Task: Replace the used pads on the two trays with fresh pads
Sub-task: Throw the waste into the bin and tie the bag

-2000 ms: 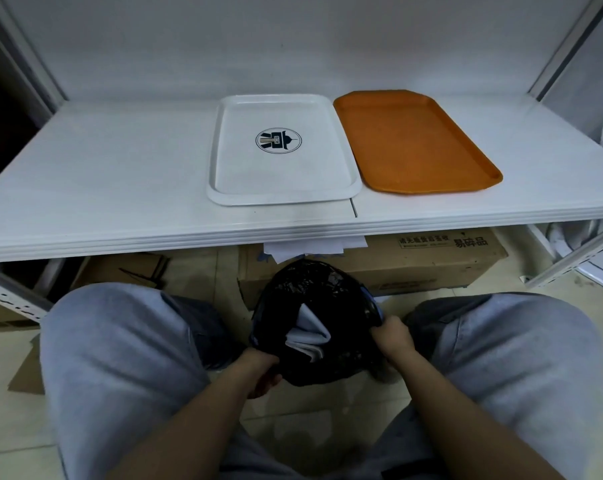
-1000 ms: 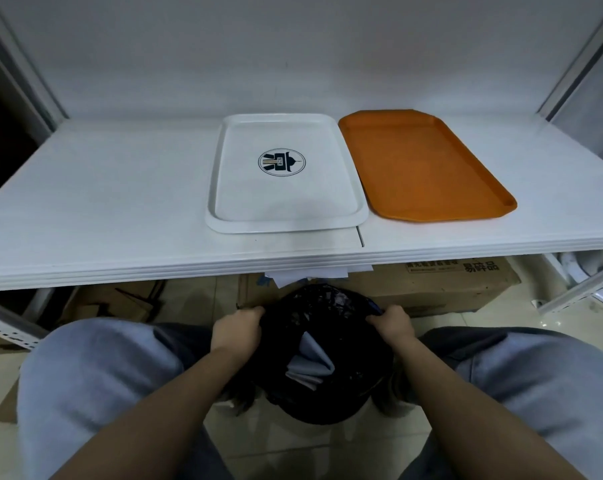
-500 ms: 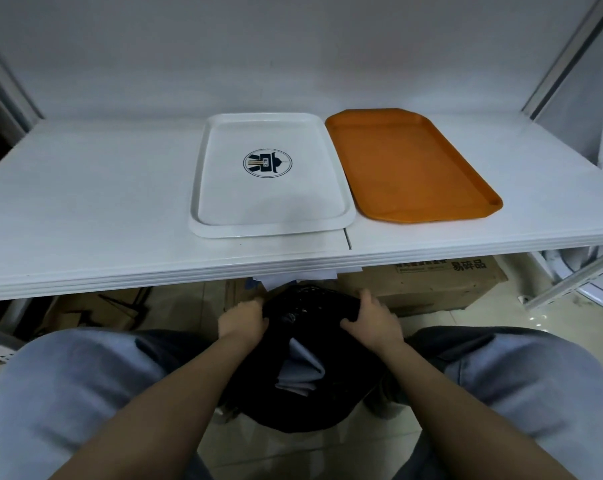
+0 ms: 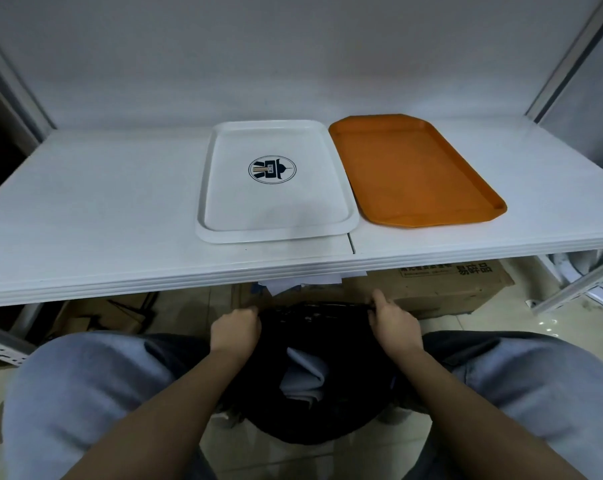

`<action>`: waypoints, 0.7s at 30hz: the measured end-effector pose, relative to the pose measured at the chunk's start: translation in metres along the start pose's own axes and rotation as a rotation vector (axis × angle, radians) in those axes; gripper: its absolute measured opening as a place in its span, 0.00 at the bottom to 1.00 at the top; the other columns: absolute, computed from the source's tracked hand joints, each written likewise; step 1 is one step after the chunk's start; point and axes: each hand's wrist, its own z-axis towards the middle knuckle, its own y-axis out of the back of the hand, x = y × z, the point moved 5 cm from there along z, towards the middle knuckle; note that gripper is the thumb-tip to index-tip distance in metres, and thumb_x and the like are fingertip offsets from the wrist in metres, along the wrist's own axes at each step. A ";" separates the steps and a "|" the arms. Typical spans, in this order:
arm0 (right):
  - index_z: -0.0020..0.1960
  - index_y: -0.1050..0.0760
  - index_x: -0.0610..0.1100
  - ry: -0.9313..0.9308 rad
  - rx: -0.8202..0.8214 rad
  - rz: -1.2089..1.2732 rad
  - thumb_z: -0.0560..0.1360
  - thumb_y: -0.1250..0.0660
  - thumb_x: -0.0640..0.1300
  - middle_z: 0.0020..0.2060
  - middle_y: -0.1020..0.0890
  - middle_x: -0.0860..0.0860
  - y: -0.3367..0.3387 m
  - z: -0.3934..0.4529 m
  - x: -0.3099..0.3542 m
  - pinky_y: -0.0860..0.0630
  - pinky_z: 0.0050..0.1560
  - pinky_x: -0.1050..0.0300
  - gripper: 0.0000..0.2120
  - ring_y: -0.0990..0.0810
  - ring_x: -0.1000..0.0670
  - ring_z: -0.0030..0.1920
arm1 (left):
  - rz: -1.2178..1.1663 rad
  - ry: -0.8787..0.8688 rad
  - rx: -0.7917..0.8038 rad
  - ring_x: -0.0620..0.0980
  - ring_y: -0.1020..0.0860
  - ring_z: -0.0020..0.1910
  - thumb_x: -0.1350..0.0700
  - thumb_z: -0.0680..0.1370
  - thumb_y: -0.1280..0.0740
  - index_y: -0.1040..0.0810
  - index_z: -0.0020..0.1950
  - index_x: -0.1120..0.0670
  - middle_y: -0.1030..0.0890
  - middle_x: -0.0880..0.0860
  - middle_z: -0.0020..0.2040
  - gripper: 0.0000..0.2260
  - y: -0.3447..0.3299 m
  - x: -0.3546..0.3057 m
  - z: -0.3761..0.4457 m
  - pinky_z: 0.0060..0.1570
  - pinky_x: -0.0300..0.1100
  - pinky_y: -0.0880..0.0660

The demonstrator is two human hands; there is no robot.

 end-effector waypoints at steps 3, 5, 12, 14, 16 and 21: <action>0.64 0.35 0.43 -0.155 0.262 0.063 0.77 0.38 0.53 0.59 0.23 0.44 -0.005 0.000 -0.009 0.28 0.47 0.53 0.20 0.23 0.42 0.57 | -0.013 -0.092 0.049 0.57 0.24 0.57 0.51 0.79 0.41 0.35 0.69 0.53 0.25 0.57 0.62 0.19 -0.002 -0.019 0.003 0.48 0.45 0.28; 0.66 0.34 0.43 -0.198 0.439 0.040 0.74 0.33 0.54 0.61 0.24 0.45 -0.006 -0.004 -0.013 0.27 0.53 0.53 0.26 0.24 0.44 0.60 | -0.020 -0.253 0.055 0.55 0.33 0.69 0.48 0.78 0.39 0.45 0.76 0.50 0.37 0.54 0.73 0.29 -0.001 -0.040 0.000 0.62 0.48 0.33; 0.60 0.25 0.43 -0.176 0.537 -0.144 0.74 0.34 0.45 0.56 0.20 0.46 0.009 -0.020 -0.013 0.27 0.49 0.55 0.15 0.21 0.46 0.56 | -0.104 -0.596 0.124 0.49 0.52 0.77 0.41 0.75 0.36 0.52 0.78 0.49 0.52 0.49 0.78 0.38 -0.004 -0.129 -0.023 0.74 0.48 0.58; 0.58 0.24 0.43 -0.160 0.485 -0.093 0.74 0.35 0.44 0.54 0.19 0.46 0.014 -0.019 -0.008 0.27 0.49 0.55 0.13 0.21 0.46 0.55 | -0.149 -0.611 0.155 0.48 0.54 0.77 0.39 0.73 0.33 0.52 0.78 0.50 0.53 0.48 0.79 0.42 -0.009 -0.146 -0.027 0.74 0.49 0.60; 0.51 0.22 0.44 -0.116 0.465 -0.026 0.72 0.34 0.43 0.48 0.18 0.48 0.020 -0.018 0.000 0.26 0.44 0.59 0.09 0.20 0.48 0.47 | -0.208 -0.590 0.188 0.47 0.56 0.77 0.37 0.70 0.31 0.53 0.78 0.50 0.55 0.48 0.78 0.46 -0.015 -0.155 -0.030 0.73 0.49 0.61; 0.32 0.26 0.50 -0.011 0.364 0.213 0.69 0.35 0.43 0.29 0.20 0.56 0.038 -0.017 0.016 0.25 0.40 0.59 0.08 0.20 0.53 0.39 | -0.352 -0.461 0.230 0.46 0.56 0.77 0.34 0.67 0.31 0.52 0.78 0.50 0.53 0.47 0.78 0.48 -0.020 -0.157 -0.030 0.74 0.49 0.60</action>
